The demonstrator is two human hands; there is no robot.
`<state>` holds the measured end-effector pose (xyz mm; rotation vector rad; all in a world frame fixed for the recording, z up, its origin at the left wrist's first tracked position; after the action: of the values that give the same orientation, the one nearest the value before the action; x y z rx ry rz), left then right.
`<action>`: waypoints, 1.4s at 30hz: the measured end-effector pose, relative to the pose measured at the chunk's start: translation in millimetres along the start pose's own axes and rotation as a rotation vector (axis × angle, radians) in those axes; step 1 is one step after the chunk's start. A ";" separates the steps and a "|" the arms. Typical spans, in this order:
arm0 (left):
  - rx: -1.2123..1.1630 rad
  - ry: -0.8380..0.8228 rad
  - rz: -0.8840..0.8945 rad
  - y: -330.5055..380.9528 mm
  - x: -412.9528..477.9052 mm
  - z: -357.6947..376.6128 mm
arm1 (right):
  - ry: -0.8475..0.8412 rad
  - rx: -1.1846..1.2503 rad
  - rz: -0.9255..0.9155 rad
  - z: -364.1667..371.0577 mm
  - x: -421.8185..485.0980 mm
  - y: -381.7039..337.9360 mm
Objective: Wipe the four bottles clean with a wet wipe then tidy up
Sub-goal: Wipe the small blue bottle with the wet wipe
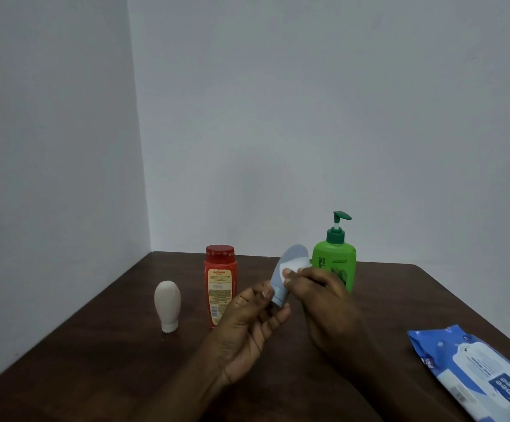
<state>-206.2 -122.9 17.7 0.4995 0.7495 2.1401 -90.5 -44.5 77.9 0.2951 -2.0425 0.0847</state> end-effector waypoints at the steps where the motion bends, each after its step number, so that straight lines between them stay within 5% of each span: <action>1: -0.011 -0.024 0.007 0.8 1.3 0.2 | -0.026 0.021 -0.039 0.7 1.3 -6.8; 6: -0.041 -0.102 0.001 1.2 2.9 0.2 | -0.094 0.009 -0.137 4.6 -1.0 -17.3; 12: 0.029 -0.063 -0.076 -8.8 1.6 -6.8 | 0.182 -0.093 0.121 -22.5 4.6 19.9; 16: 0.054 -0.034 -0.064 -11.6 2.6 -5.7 | 0.100 -0.081 0.134 -15.1 4.5 19.0; 23: 0.066 -0.136 -0.022 -0.5 3.1 -3.1 | -0.033 -0.077 -0.181 2.3 -0.2 -18.3; 30: 0.259 -0.086 -0.036 -8.5 0.3 -3.2 | 0.128 -0.137 0.179 -29.7 13.8 21.0; 32: 0.265 -0.092 -0.033 -9.5 0.8 -3.3 | 0.174 -0.180 0.140 -28.7 4.7 21.4; 38: 0.201 -0.104 -0.021 -8.2 3.5 -7.8 | -0.071 -0.058 -0.052 7.8 -0.1 3.4; 42: 0.254 -0.050 0.035 -8.0 9.1 -14.4 | -0.155 0.040 -0.020 6.7 1.8 2.8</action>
<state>-215.4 -116.7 2.6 0.7017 0.9968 2.0663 -97.7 -43.3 76.5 0.3569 -2.1927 0.0933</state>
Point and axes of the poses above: each hand's wrist, its own x-axis towards the middle knuckle, its own z-axis out of the palm, y = z × x, the point moved 7 cm from there along x, towards the middle knuckle, and after that the axes turned 1 degree about x, right-handed, at the moved point
